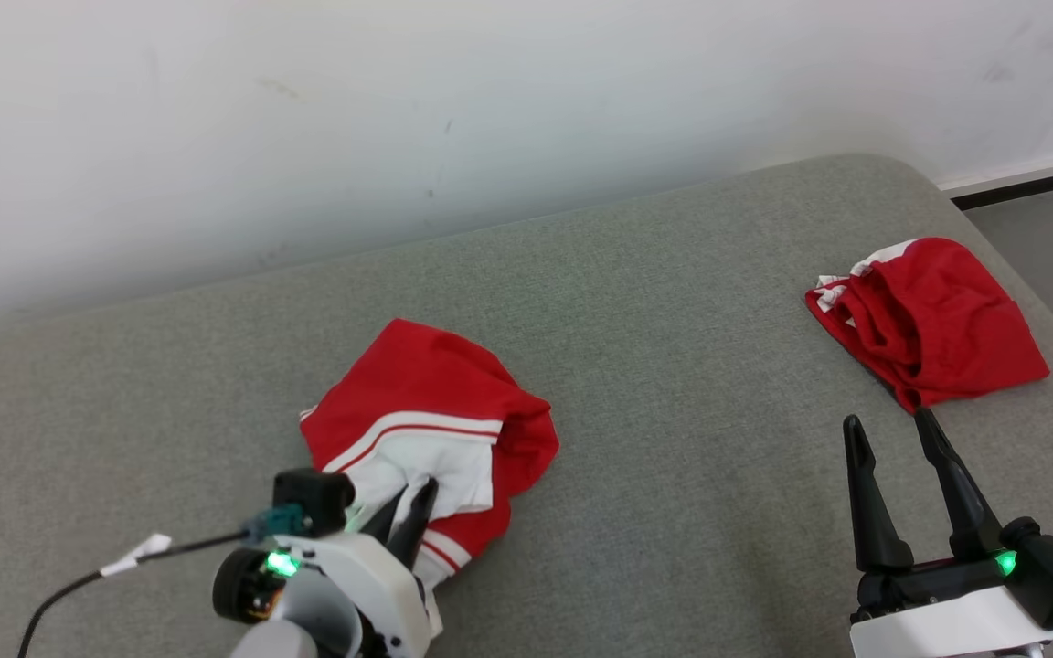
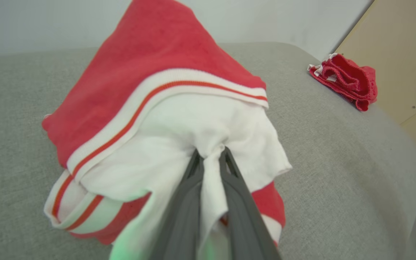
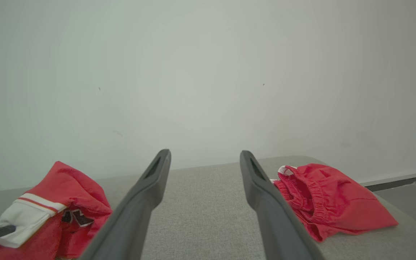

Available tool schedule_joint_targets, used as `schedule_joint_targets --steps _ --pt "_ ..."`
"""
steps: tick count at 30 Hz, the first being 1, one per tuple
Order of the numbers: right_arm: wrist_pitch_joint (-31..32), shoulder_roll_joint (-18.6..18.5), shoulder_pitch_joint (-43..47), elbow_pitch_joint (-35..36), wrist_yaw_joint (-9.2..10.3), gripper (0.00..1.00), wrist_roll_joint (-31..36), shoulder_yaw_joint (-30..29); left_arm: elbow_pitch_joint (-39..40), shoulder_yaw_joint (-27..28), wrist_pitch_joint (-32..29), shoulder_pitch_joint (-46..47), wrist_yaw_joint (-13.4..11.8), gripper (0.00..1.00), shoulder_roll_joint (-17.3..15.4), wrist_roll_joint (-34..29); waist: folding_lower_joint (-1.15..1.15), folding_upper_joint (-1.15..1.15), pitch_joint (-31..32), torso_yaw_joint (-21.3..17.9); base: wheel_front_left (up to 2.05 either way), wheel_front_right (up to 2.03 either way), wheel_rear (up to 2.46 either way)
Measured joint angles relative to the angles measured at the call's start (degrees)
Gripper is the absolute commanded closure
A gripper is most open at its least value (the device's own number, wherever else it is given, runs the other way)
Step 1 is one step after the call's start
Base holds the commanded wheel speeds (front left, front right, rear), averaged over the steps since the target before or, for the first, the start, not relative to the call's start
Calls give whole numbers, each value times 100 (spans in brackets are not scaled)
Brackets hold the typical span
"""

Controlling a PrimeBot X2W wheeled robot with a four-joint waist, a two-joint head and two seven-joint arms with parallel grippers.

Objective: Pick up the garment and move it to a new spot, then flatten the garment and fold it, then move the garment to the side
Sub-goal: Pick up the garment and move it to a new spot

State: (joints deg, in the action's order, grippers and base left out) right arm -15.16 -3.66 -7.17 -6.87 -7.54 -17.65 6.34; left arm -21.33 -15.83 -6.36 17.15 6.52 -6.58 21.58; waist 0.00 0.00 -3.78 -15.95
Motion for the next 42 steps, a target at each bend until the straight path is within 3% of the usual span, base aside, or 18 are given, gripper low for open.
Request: schedule_joint_targets --steps 2,3,4,5,14,21,29,36,42 --pt "0 -7 -20 -24 0 0 0 16 -352 -137 301 9 -52 100 25 -209 0 0 -6 24 0 0 0" --pt "-1 -15 -25 -43 0 0 1 33 -556 -178 416 17 -54 85 53 -254 0 0 -11 39 0 0 0" --pt "0 -20 -40 -62 0 0 3 64 -749 -210 510 23 -77 51 76 -274 0 0 -14 51 0 0 0" --pt "0 -16 -57 -76 -1 0 8 97 -933 -241 622 33 -85 0 99 -298 0 0 -10 60 0 0 0" --pt "0 -52 1 -115 -1 0 42 116 -1195 -297 1435 346 -129 0 223 -293 0 0 146 264 0 0 0" --pt "0 -108 89 -104 -1 0 42 130 -325 -162 1660 207 -263 0 -35 -301 0 0 341 515 0 0 0" --pt "0 -136 198 -10 -1 0 42 91 678 176 1953 -425 -712 0 -386 -398 0 0 473 788 0 0 0" --pt "0 -124 338 100 -1 0 41 71 1301 688 2126 -1194 -1055 0 -343 -372 0 0 474 847 0 0 0" --pt "0 -136 407 166 -1 0 38 31 1949 1092 2142 -1827 -1053 0 -82 -471 0 0 447 819 0 0 0"
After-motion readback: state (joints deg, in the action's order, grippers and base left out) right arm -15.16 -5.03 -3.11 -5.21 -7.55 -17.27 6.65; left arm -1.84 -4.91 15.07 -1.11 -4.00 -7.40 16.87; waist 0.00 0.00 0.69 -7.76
